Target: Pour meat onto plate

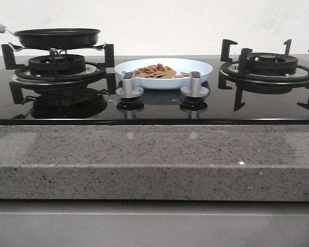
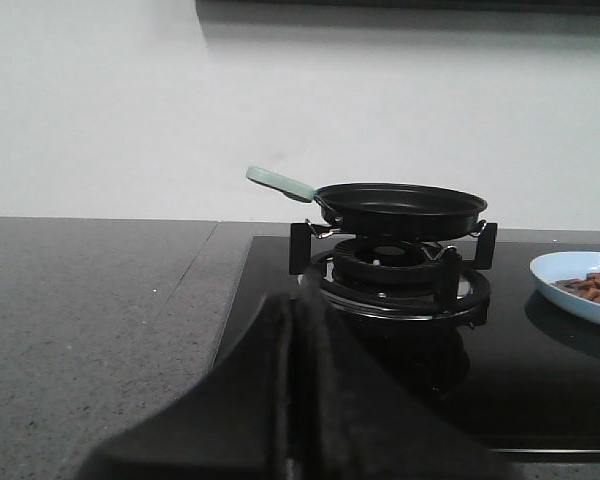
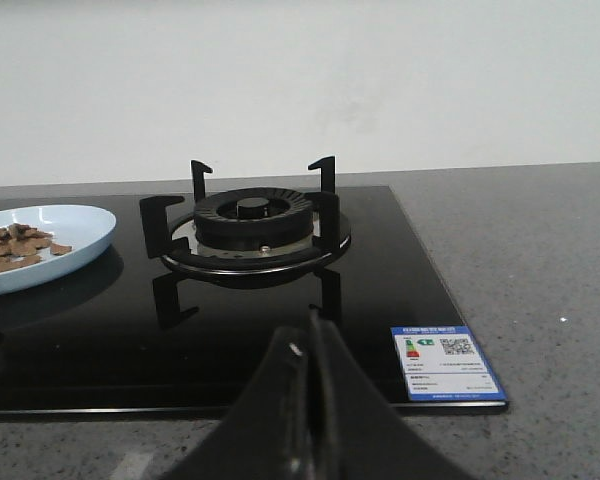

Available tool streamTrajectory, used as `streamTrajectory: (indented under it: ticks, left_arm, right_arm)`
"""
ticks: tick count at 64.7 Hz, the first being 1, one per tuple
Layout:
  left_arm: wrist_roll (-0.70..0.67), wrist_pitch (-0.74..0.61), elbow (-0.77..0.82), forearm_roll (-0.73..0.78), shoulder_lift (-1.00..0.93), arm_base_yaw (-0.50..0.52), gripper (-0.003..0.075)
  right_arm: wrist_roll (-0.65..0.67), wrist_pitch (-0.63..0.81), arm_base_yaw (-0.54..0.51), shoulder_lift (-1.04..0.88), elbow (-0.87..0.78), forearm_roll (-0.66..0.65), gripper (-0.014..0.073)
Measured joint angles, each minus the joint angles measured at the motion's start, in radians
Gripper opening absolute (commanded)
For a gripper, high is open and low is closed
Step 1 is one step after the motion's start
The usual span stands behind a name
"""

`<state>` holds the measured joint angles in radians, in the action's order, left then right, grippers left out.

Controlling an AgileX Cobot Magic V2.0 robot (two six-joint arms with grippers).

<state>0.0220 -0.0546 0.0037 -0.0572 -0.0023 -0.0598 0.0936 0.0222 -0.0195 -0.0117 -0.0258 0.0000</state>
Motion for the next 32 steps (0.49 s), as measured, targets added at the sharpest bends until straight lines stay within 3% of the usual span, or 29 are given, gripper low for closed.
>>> streamTrajectory:
  ticks: [32]
  left_arm:
    - [0.0,0.0,0.0,0.0,0.0,0.0,-0.002]
  right_arm:
    - [0.0,-0.008,0.0,0.0,0.0,0.0,-0.0115]
